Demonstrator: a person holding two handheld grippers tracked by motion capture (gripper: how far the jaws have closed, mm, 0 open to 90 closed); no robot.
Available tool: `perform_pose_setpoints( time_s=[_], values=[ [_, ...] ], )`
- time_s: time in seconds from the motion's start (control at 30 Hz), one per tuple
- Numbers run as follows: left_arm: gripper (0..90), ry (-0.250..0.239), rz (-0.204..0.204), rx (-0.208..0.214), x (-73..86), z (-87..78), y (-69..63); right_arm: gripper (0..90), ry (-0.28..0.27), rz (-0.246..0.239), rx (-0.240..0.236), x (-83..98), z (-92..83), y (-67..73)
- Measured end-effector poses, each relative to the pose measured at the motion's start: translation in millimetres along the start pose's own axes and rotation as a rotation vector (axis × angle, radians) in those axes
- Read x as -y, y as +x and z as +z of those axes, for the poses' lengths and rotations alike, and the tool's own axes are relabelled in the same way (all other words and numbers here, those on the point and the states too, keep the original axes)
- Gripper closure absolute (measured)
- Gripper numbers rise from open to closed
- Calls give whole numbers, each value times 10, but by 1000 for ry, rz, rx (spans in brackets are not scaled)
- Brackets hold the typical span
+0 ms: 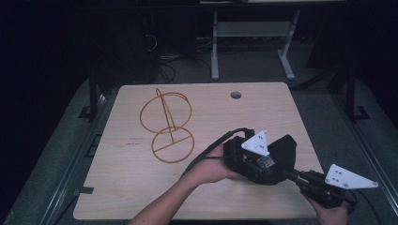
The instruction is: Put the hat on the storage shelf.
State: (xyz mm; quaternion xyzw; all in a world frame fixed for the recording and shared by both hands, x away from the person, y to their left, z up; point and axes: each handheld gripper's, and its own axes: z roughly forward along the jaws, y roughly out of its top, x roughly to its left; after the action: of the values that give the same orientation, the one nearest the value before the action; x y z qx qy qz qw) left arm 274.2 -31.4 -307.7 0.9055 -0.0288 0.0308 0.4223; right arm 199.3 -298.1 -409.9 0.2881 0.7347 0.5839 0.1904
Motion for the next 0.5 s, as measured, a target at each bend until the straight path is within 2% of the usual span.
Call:
perform_pose_setpoints(
  time_s=[0.13,0.3,0.5],
  values=[
    [489,15,-20,-31,84,-76,23,844,18,0,3,-44,-9,-38],
    [435,0,-59,-71,209,-222,34,844,41,-33,9,-121,-33,-94],
    [408,9,-99,-112,429,-363,27,844,49,-50,14,-213,-32,-156]
  ],
)
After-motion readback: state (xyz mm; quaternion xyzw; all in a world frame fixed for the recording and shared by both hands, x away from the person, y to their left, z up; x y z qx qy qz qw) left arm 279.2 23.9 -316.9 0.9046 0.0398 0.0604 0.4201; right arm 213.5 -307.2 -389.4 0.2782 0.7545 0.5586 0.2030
